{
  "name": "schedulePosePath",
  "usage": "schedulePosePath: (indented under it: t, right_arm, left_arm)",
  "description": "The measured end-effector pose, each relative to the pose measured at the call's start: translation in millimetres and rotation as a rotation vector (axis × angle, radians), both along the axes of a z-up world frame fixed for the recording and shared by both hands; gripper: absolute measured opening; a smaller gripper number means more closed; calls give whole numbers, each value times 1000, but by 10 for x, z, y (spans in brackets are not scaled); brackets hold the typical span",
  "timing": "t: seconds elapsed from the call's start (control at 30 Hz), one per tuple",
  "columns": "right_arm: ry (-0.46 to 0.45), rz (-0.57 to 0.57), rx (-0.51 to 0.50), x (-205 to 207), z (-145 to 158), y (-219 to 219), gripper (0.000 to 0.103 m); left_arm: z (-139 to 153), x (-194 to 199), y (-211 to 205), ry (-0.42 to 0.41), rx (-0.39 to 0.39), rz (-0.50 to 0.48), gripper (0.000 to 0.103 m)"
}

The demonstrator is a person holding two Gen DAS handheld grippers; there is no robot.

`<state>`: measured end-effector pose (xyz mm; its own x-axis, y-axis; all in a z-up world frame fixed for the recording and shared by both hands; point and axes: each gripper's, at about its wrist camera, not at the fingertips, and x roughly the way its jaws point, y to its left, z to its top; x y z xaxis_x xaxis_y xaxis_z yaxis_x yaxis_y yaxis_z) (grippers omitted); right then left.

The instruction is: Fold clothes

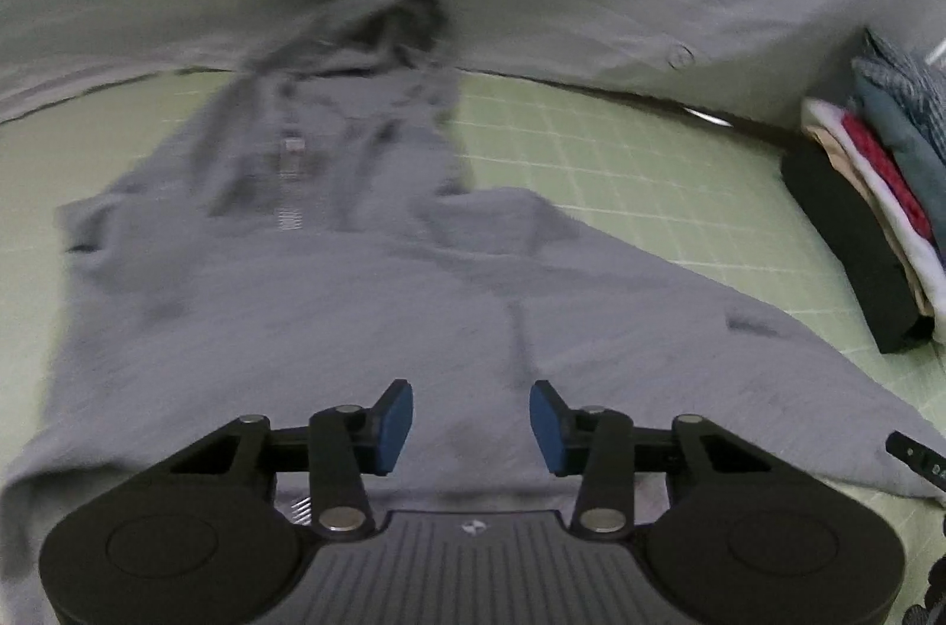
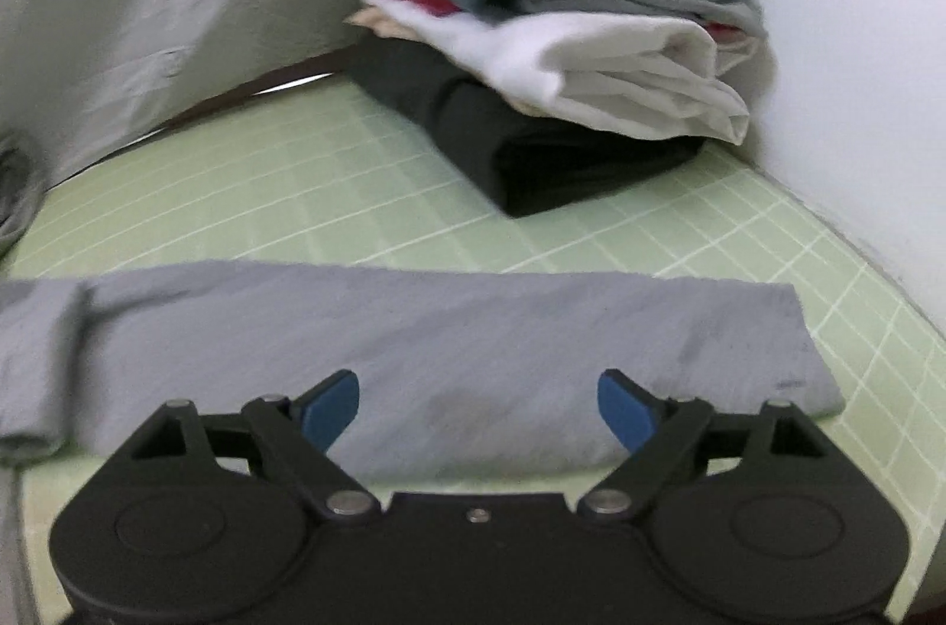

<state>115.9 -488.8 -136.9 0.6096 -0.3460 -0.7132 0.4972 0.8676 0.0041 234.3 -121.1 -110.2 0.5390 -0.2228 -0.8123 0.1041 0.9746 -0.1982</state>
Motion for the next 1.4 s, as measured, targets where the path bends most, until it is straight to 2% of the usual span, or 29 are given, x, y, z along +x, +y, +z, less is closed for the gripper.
schedulePosePath:
  t: [0.17,0.27,0.3,0.37,0.5,0.7,0.87,0.93,1.03,1.1,1.13,1.17,1.2,1.23,1.3,1.4]
  right_arm:
    - [21,-16,-12,126,-65,-176,89]
    - [32,-29,-6,152,-107,-210,89]
    - [32,-36,-6,153,-116,-211,89]
    - [36,-43,-9,156,-133,-202,89]
    - [52,-44,-29,154,-172,-184,89]
    - [67,-41,-55,94,-180,-166,89]
    - [72,-43,-58,52,-181,-159,89]
    - [73,-42,-62,44,-178,-153,90]
    - [75,-43,-66,40,-177,-139,90]
    - [76,-44,-68,38,-173,-139,91]
    - [76,-45,-70,36,-167,-139,91]
    - [73,-46,-73,29,-156,-139,91]
    - [66,-51,-75,15,-143,-146,92]
    - [57,-59,-75,0,-131,-159,95]
    - [42,-76,-77,-29,-109,-191,98]
    - [49,-113,-93,-56,-107,-295,100]
  left_arm:
    - [-177,254,-276,56,34,-59,47]
    - [-248,286,-353,74,54,-86,43]
    - [-261,285,-369,77,56,-93,27]
    - [-259,280,-386,72,56,-115,7]
    - [-150,209,-356,23,71,-119,5]
    - [225,83,107,-57,89,2,5]
    - [429,8,869,-75,162,204,5]
    - [416,0,1166,-53,192,294,6]
    - [311,-10,1526,15,191,425,18]
    - [280,-31,1585,35,215,448,42]
    - [274,-46,1582,38,233,455,50]
    - [264,-64,1554,36,238,457,64]
    - [253,-82,1522,32,240,458,72]
    - [220,-91,1477,41,235,445,77]
    - [148,-106,1383,63,221,413,78]
    - [16,-89,1174,105,270,365,80]
